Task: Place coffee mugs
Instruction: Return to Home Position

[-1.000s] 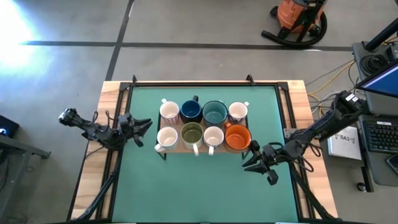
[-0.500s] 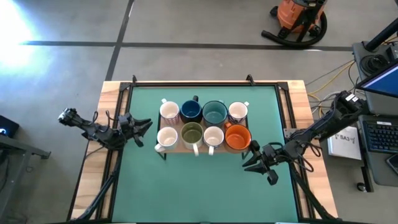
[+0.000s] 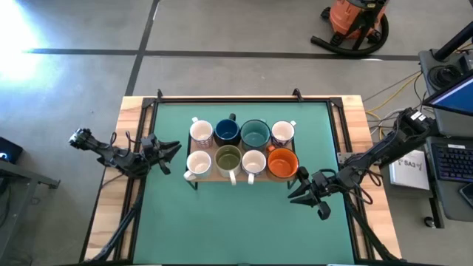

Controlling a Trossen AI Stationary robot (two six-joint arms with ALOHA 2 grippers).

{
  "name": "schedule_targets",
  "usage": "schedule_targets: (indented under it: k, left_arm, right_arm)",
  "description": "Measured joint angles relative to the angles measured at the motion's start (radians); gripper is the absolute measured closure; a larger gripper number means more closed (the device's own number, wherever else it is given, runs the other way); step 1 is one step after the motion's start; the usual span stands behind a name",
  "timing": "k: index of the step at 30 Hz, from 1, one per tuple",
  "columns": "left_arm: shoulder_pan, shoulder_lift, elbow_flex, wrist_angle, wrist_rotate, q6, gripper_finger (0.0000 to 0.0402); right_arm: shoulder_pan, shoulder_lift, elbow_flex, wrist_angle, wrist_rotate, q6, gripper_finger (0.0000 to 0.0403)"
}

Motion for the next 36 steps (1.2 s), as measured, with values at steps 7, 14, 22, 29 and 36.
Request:
schedule_targets:
  k: [7, 14, 22, 29, 36]
  left_arm:
    - [0.0, 0.0, 0.0, 0.0, 0.0, 0.0, 0.0329]
    - [0.0, 0.0, 0.0, 0.0, 0.0, 0.0, 0.0329]
    - [0.0, 0.0, 0.0, 0.0, 0.0, 0.0, 0.0329]
    - [0.0, 0.0, 0.0, 0.0, 0.0, 0.0, 0.0329]
    - [0.0, 0.0, 0.0, 0.001, 0.0, 0.0, 0.0329]
  right_arm:
    - [0.0, -0.009, 0.0, -0.005, -0.002, 0.0, 0.0335]
    - [0.0, -0.119, -0.001, -0.001, -0.033, -0.05, 0.0335]
    - [0.0, -0.299, -0.093, -0.001, -0.034, -0.195, 0.0335]
    - [0.0, -0.449, -0.163, 0.001, -0.033, -0.184, 0.0335]
    - [-0.001, -0.565, -0.177, 0.001, -0.015, -0.164, 0.0335]
